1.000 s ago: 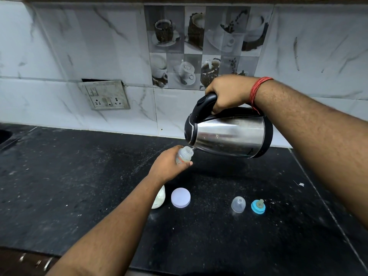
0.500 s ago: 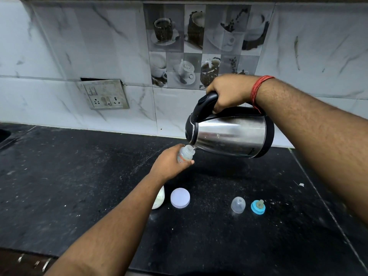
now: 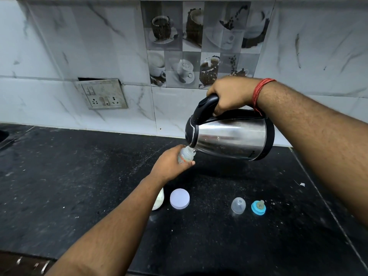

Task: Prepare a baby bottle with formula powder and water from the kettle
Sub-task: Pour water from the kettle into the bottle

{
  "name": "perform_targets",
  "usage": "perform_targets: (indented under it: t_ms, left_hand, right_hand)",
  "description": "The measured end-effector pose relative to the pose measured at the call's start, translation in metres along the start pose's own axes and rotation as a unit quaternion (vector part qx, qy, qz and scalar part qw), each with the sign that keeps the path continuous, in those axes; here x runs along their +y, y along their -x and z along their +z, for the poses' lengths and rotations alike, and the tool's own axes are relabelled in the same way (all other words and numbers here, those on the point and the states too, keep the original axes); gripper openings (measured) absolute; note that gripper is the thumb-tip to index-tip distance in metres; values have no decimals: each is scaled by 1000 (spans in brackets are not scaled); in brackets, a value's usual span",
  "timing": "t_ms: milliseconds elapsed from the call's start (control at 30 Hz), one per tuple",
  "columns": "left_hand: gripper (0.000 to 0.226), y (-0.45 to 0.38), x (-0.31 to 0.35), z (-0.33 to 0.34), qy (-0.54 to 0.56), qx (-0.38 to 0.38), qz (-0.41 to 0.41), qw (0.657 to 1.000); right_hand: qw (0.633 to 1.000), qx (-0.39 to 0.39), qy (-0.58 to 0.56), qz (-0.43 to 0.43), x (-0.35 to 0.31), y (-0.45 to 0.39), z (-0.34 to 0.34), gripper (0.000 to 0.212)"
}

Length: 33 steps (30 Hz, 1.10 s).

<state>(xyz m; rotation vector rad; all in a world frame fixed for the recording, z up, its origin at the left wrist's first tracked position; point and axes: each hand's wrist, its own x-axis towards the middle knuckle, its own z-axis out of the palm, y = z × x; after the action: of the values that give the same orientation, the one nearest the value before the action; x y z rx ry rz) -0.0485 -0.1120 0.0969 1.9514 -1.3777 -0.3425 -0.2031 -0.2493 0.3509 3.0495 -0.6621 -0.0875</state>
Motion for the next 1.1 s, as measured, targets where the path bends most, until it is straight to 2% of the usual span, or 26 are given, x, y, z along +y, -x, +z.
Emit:
perform_targets:
  t_ms: [233,400,700,867,1000,1100]
  left_hand:
    - [55,1,-3,2,81,-6,-19,997]
    - [51,8,-10,6,169,-6,-57,984]
    - [45,25,-19,16,301,10,-111,947]
    - [41,40,-25,25,320,3,-129,939]
    - [36,50,-26,28,326,0,-137,935]
    - [42,52,-22,28,336,-2,-138,932]
  right_hand:
    - [997,11,-71,16,15,7,8,25]
    - [981,24,-186,47,40,13,31,18]
    - [898,116,-408,113,85,28,103,16]
    - [862,168,-448,166,84,22,153,22]
    - [836,198,-471,202,74,11,186,18]
    - [812,215,-496,221,65,1,205,17]
